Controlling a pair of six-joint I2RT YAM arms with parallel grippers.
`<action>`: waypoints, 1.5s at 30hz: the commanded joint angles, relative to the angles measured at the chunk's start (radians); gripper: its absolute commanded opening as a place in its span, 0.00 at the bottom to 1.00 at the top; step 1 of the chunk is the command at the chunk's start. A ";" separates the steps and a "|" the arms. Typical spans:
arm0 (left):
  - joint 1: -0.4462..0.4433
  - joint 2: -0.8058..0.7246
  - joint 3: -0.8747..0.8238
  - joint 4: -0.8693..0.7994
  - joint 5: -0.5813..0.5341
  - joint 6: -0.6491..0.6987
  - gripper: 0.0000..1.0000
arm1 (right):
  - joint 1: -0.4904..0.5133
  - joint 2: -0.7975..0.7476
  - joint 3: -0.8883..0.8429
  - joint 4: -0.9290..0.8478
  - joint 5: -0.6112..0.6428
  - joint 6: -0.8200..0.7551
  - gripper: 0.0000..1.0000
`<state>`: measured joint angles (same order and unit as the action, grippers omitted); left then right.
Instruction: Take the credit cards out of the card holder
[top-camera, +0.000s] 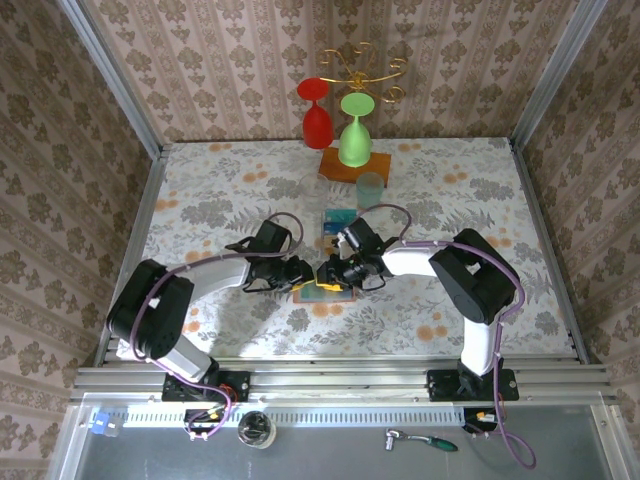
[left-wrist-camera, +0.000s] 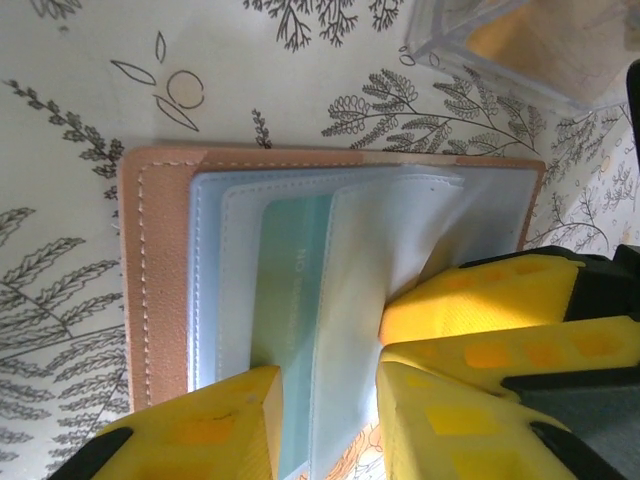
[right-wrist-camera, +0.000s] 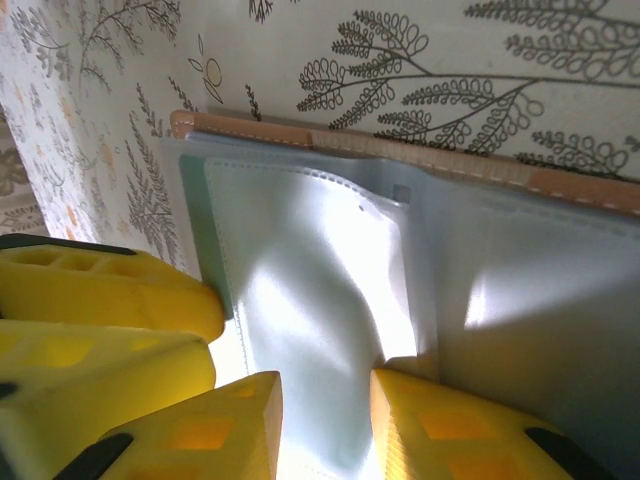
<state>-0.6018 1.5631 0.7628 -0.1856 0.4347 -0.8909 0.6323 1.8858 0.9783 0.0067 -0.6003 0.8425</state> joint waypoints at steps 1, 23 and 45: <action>-0.004 0.017 0.010 0.023 0.016 -0.016 0.30 | -0.011 0.002 -0.019 0.020 -0.024 0.026 0.32; -0.005 0.034 0.025 0.066 0.038 -0.035 0.15 | -0.017 -0.071 -0.008 -0.022 -0.022 0.018 0.31; -0.080 0.070 0.140 0.046 0.011 -0.056 0.23 | -0.093 -0.289 0.047 -0.304 0.096 -0.127 0.31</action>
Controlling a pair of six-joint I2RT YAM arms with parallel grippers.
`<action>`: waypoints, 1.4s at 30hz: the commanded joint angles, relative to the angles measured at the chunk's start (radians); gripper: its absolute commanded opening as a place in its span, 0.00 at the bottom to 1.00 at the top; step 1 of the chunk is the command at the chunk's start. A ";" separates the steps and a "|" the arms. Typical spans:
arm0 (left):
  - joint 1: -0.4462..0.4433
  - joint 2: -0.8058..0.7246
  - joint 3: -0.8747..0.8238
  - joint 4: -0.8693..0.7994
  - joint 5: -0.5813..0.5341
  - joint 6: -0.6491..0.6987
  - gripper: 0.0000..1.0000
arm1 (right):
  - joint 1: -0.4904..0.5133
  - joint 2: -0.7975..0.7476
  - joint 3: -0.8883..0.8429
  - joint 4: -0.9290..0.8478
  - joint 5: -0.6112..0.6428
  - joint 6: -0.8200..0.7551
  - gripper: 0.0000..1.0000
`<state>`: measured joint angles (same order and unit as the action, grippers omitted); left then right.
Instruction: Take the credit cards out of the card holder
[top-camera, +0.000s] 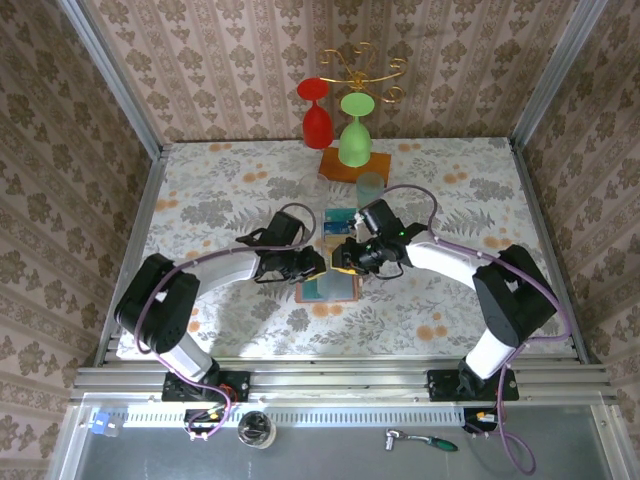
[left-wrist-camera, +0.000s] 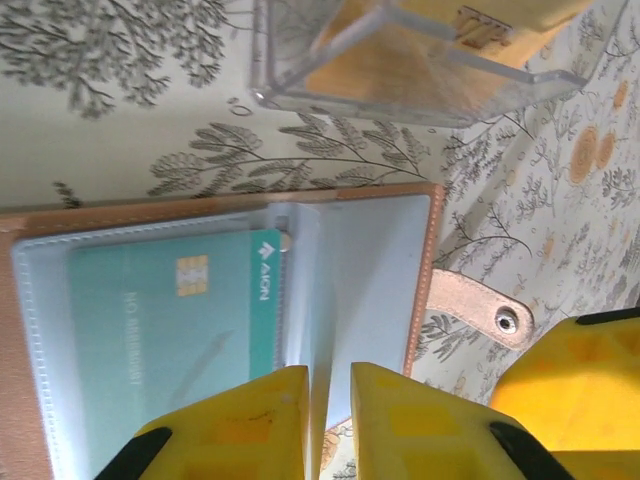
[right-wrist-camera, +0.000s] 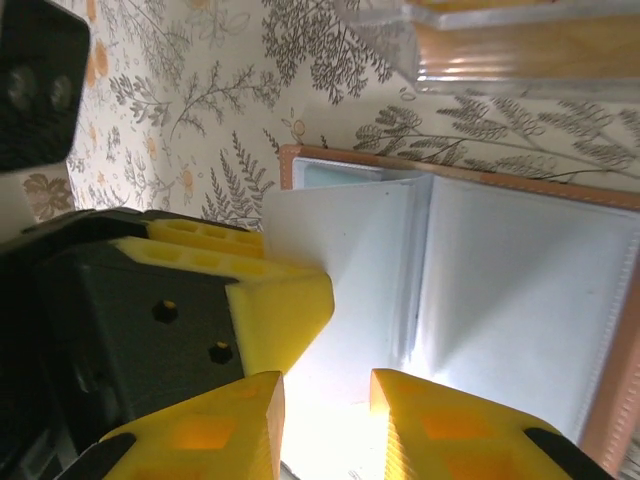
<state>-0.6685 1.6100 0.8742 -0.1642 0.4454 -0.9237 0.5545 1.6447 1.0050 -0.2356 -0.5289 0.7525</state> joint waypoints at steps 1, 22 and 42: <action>-0.020 0.029 0.032 0.031 -0.001 -0.029 0.24 | -0.020 -0.057 0.018 -0.068 0.025 -0.039 0.31; -0.134 0.180 0.140 0.087 -0.039 -0.102 0.44 | -0.132 -0.198 -0.087 -0.113 -0.018 -0.098 0.31; -0.138 0.229 0.110 0.151 -0.016 -0.123 0.44 | -0.139 -0.197 -0.117 -0.084 -0.039 -0.079 0.31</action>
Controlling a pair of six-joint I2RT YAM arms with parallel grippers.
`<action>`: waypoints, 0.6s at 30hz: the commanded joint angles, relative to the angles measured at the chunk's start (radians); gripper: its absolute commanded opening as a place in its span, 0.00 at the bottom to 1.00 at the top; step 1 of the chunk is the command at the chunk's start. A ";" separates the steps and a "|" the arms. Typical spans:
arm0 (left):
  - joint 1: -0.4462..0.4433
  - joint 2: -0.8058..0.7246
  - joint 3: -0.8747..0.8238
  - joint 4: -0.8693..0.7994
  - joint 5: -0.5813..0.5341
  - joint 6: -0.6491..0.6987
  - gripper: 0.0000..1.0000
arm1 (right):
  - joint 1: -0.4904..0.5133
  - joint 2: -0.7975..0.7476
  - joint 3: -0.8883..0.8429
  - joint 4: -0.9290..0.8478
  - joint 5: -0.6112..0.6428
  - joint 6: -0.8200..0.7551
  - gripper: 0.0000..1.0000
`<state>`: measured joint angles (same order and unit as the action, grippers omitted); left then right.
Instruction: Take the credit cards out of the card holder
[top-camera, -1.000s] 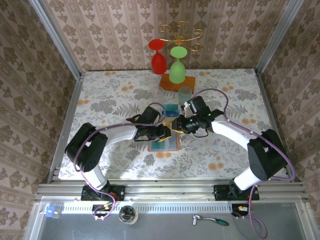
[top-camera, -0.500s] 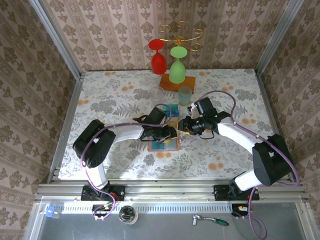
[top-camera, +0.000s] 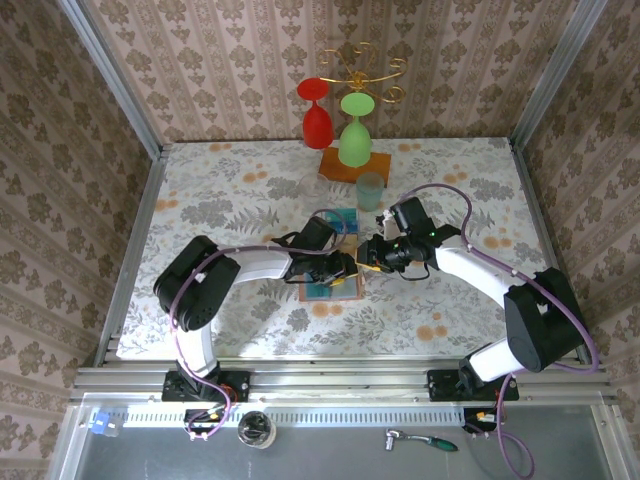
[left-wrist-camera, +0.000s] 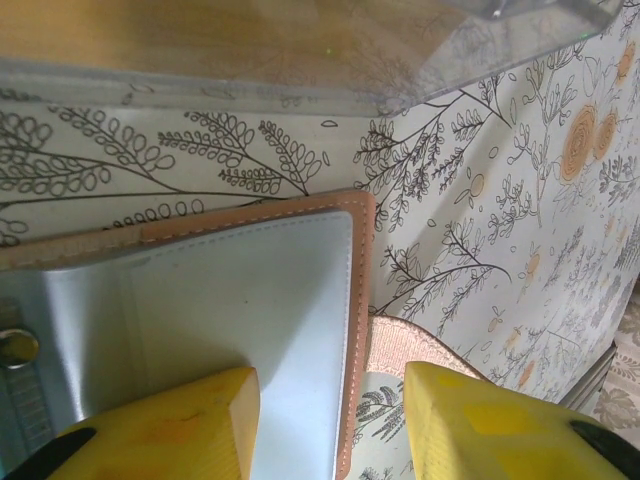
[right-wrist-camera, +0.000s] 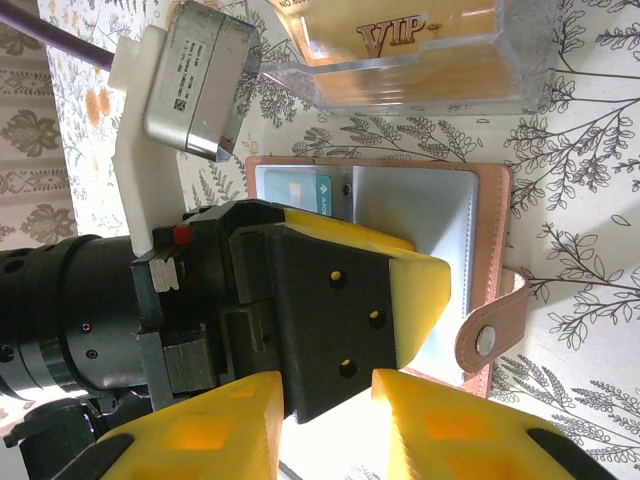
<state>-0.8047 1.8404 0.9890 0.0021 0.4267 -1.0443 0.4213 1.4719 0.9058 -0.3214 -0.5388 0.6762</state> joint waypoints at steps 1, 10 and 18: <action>0.000 -0.010 -0.002 -0.021 0.002 0.001 0.44 | -0.005 -0.023 -0.018 0.005 -0.030 -0.001 0.31; 0.037 -0.083 0.004 -0.094 0.013 0.057 0.44 | 0.007 0.006 -0.028 0.070 -0.032 0.050 0.31; 0.083 -0.154 -0.035 -0.132 0.032 0.094 0.44 | 0.059 0.054 0.003 0.104 -0.003 0.087 0.31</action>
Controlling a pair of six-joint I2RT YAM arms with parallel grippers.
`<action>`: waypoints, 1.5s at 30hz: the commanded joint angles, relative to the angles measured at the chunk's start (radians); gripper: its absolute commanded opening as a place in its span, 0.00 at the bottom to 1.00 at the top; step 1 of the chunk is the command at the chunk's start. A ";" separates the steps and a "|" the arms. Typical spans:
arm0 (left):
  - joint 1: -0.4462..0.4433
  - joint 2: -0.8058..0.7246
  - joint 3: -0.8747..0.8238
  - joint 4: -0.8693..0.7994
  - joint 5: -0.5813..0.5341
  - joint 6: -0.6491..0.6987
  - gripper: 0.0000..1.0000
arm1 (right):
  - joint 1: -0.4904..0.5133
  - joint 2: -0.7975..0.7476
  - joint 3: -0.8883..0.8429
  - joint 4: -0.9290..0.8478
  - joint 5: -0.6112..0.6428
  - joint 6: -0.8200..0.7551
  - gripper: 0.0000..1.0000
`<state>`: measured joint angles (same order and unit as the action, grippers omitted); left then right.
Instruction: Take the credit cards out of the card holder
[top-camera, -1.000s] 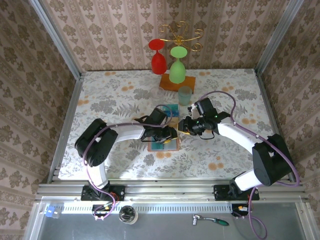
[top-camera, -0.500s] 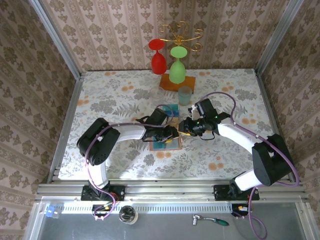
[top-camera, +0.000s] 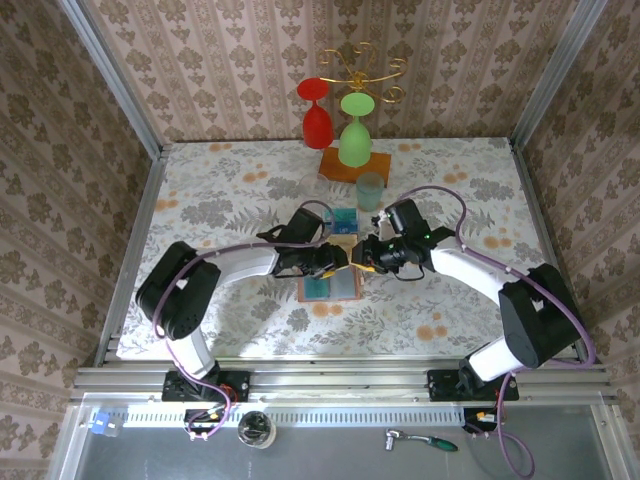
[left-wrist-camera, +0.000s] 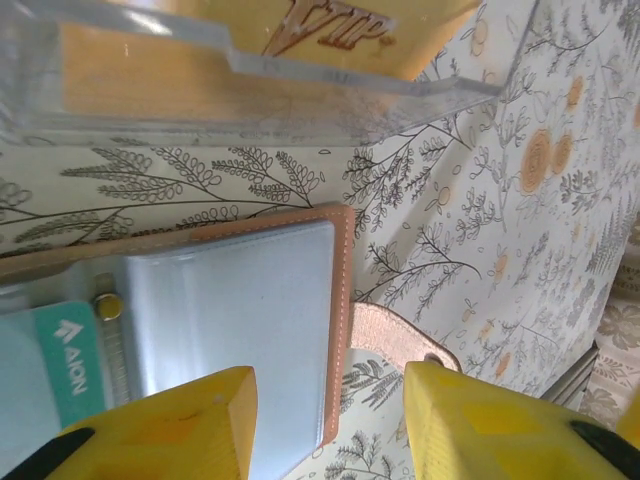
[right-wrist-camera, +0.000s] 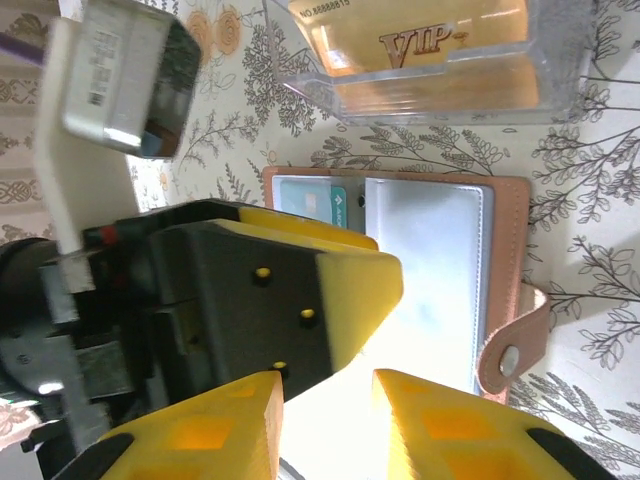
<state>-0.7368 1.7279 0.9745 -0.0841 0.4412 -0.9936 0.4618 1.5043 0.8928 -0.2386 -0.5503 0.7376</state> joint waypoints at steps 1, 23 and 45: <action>0.023 -0.051 -0.028 -0.051 0.020 0.047 0.44 | 0.027 0.028 0.022 0.022 0.011 0.028 0.31; 0.176 -0.265 -0.235 -0.078 0.050 0.100 0.42 | 0.153 0.217 0.200 -0.006 0.038 0.038 0.31; 0.208 -0.227 -0.270 -0.041 0.073 0.100 0.12 | 0.172 0.329 0.229 0.043 0.009 0.053 0.31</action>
<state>-0.5331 1.4868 0.7017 -0.1280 0.5022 -0.9112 0.6270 1.8156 1.1046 -0.2195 -0.5304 0.7723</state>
